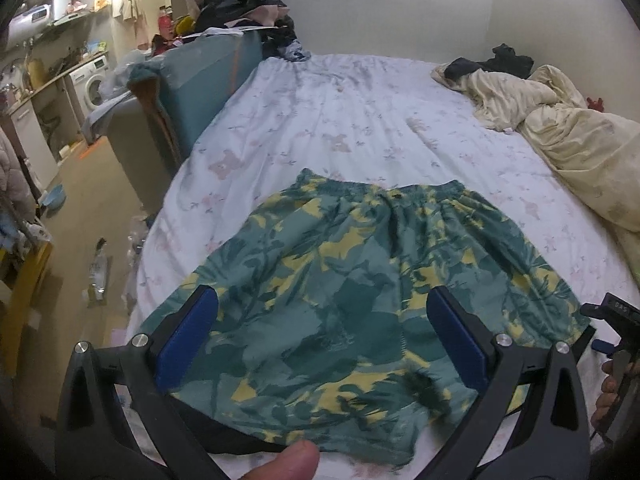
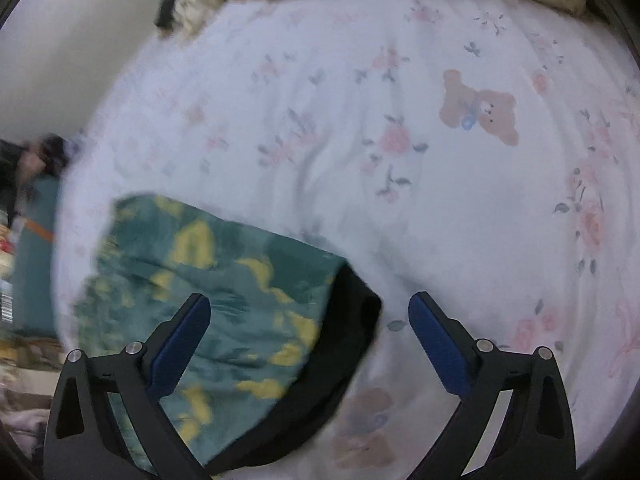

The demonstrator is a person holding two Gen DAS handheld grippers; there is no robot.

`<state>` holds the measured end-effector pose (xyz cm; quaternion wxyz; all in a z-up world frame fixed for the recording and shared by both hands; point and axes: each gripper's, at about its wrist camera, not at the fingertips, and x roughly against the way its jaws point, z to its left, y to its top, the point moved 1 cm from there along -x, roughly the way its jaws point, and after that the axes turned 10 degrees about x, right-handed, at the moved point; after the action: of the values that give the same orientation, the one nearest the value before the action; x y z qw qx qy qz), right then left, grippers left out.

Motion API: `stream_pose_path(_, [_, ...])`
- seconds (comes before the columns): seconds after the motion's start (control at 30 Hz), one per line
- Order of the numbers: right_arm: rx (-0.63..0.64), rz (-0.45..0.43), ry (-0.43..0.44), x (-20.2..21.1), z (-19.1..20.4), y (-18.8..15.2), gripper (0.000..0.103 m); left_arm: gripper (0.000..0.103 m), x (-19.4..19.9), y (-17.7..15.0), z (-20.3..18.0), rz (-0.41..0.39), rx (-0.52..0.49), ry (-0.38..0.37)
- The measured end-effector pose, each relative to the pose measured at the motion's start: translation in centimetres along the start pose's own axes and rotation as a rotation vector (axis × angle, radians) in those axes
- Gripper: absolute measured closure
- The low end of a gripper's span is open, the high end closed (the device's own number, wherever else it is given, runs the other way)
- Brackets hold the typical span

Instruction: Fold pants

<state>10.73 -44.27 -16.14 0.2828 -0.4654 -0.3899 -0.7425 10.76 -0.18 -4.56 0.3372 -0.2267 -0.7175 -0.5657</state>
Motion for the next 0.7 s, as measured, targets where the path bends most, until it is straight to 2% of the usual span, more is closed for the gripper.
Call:
stream_pose_path(0.13, [0.035, -0.017, -0.106, -0.8, 0.7, 0.1, 0.003, 0.000, -0.1, -0.1, 1.0, 0.014, 0.023, 0.006])
stream_pose_path(0.23, [0.056, -0.025, -0.138, -1.6, 0.9, 0.3, 0.004, 0.000, 0.0, -0.1, 1.2, 0.010, 0.022, 0.009])
stream_pose_path(0.27, [0.064, -0.030, -0.138, -1.6, 1.0, 0.4, 0.012, 0.000, 0.0, -0.1, 1.1, 0.010, 0.022, 0.007])
stream_pose_path(0.3, [0.076, -0.045, -0.123, -1.5, 1.0, 0.5, 0.029, 0.000, 0.0, -0.1, 1.1, 0.011, 0.023, 0.005])
stream_pose_path(0.33, [0.076, -0.063, -0.108, -1.3, 0.9, 0.8, 0.039, 0.000, 0.0, 0.0, 1.1, 0.012, 0.024, 0.002])
stream_pose_path(0.37, [0.066, -0.073, -0.088, -1.1, 0.8, 1.0, 0.068, 0.000, 0.0, 0.0, 1.0, 0.014, 0.026, -0.004])
stream_pose_path(0.4, [0.045, -0.071, -0.051, -0.8, 0.5, 1.1, 0.092, 0.000, 0.0, 0.0, 1.0, 0.015, 0.027, -0.008])
stream_pose_path(0.5, [0.009, -0.099, 0.051, 0.2, 0.6, 1.0, 0.099, 0.000, 0.1, 0.0, 0.6, 0.012, 0.019, -0.014])
stream_pose_path(0.6, [0.066, -0.146, 0.102, 1.6, 2.4, 0.8, 0.100, 0.000, 0.3, 0.1, 0.3, 0.007, 0.014, -0.021])
stream_pose_path(0.7, [0.136, -0.195, 0.209, 3.7, 5.0, 0.3, 0.100, 0.000, 0.6, 0.2, 0.4, 0.001, 0.017, -0.025])
